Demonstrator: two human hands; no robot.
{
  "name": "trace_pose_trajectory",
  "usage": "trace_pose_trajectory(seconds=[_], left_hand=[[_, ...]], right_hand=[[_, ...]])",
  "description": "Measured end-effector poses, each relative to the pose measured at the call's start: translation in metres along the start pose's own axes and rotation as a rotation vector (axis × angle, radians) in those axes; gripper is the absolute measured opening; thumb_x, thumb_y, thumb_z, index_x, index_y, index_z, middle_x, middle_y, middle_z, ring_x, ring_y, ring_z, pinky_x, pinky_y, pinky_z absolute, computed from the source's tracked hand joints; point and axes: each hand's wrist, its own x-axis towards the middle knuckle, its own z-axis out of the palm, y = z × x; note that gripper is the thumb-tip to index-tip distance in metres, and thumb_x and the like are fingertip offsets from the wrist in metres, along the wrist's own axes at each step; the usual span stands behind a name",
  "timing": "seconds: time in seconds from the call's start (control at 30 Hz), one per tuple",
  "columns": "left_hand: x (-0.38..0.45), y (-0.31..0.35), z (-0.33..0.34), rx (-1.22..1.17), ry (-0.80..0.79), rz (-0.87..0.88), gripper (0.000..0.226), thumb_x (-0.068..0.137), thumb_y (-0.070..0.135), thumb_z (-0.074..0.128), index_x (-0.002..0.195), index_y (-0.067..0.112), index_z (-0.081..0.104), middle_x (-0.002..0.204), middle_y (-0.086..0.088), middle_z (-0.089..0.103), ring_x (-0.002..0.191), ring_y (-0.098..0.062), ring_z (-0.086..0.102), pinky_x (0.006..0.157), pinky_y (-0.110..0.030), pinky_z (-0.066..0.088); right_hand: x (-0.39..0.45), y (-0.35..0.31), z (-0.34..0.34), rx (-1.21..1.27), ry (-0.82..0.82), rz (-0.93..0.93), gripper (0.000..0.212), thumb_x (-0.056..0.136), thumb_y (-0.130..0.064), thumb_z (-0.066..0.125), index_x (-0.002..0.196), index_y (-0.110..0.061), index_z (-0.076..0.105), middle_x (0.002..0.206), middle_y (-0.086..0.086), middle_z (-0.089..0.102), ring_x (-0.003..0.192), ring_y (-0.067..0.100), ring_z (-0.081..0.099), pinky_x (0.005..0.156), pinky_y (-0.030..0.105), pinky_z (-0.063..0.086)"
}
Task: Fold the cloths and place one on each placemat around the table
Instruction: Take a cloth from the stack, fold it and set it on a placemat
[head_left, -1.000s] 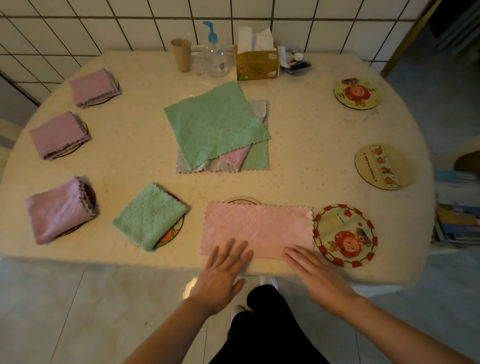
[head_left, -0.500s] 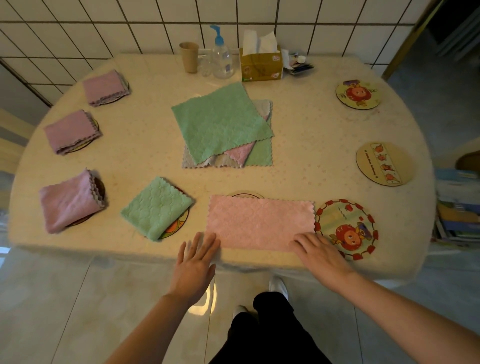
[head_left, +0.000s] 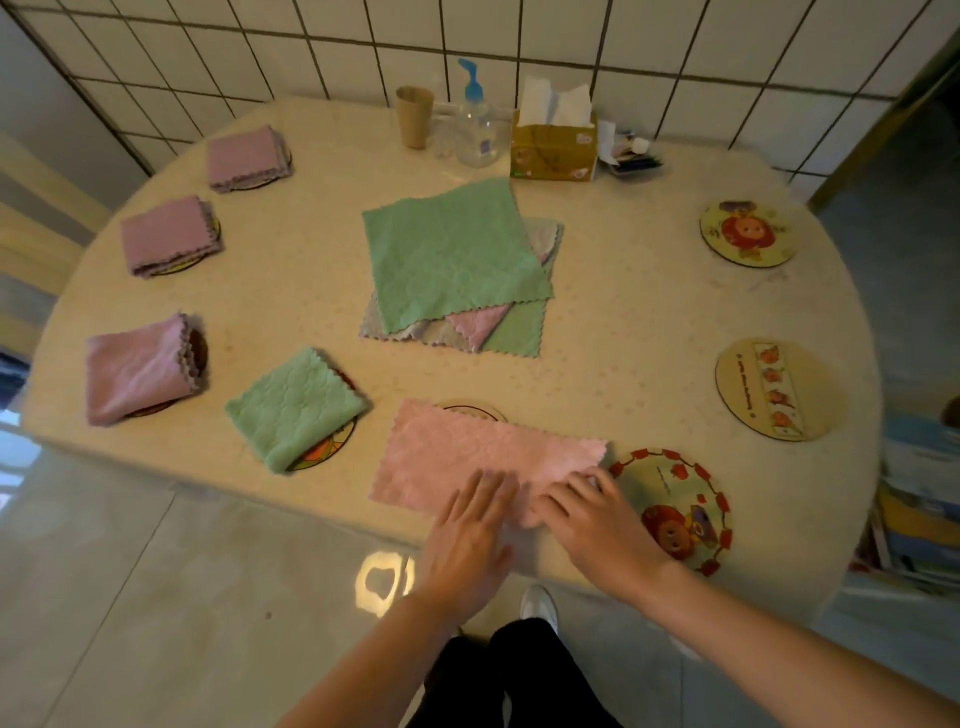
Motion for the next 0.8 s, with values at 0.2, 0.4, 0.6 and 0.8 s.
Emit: trace_pose_trajectory(seconds=[0.2, 0.4, 0.6, 0.8], left_hand=[[0.021, 0.023, 0.022, -0.192, 0.101, -0.168, 0.055, 0.091, 0.049, 0.03, 0.139, 0.027, 0.047, 0.146, 0.008, 0.044, 0.137, -0.015, 0.037, 0.113, -0.033, 0.03], [0.005, 0.024, 0.015, -0.389, 0.037, -0.173, 0.047, 0.095, 0.037, 0.034, 0.14, 0.031, 0.046, 0.148, 0.012, 0.038, 0.14, -0.006, 0.023, 0.117, -0.025, 0.021], [-0.041, 0.001, -0.005, -0.482, -0.151, -0.104, 0.039, 0.1, 0.038, 0.038, 0.138, 0.04, 0.046, 0.146, 0.021, 0.039, 0.14, 0.004, 0.021, 0.116, -0.018, 0.01], [-0.062, -0.012, -0.005, -0.82, -0.13, -0.416, 0.034, 0.092, 0.051, 0.046, 0.125, 0.048, 0.056, 0.127, 0.011, 0.062, 0.118, -0.01, 0.057, 0.105, -0.032, 0.04]], right_hand=[[0.006, 0.026, -0.019, 0.262, -0.107, -0.215, 0.026, 0.086, -0.011, 0.046, 0.107, -0.018, 0.059, 0.104, -0.005, 0.06, 0.096, 0.014, 0.054, 0.084, 0.028, 0.046], [0.035, 0.083, -0.01, 0.36, -0.043, -0.091, 0.042, 0.08, 0.006, 0.06, 0.119, -0.009, 0.059, 0.116, 0.006, 0.061, 0.106, 0.02, 0.058, 0.084, 0.036, 0.054], [0.045, 0.083, 0.025, 0.07, -0.415, -0.599, 0.09, 0.072, 0.005, 0.063, 0.147, -0.026, 0.023, 0.154, 0.001, 0.028, 0.141, 0.019, 0.027, 0.112, 0.038, 0.03], [0.042, 0.067, 0.041, 0.222, -0.426, -0.728, 0.055, 0.082, -0.016, 0.044, 0.137, -0.021, 0.046, 0.142, -0.004, 0.048, 0.133, 0.011, 0.041, 0.107, 0.032, 0.039]])
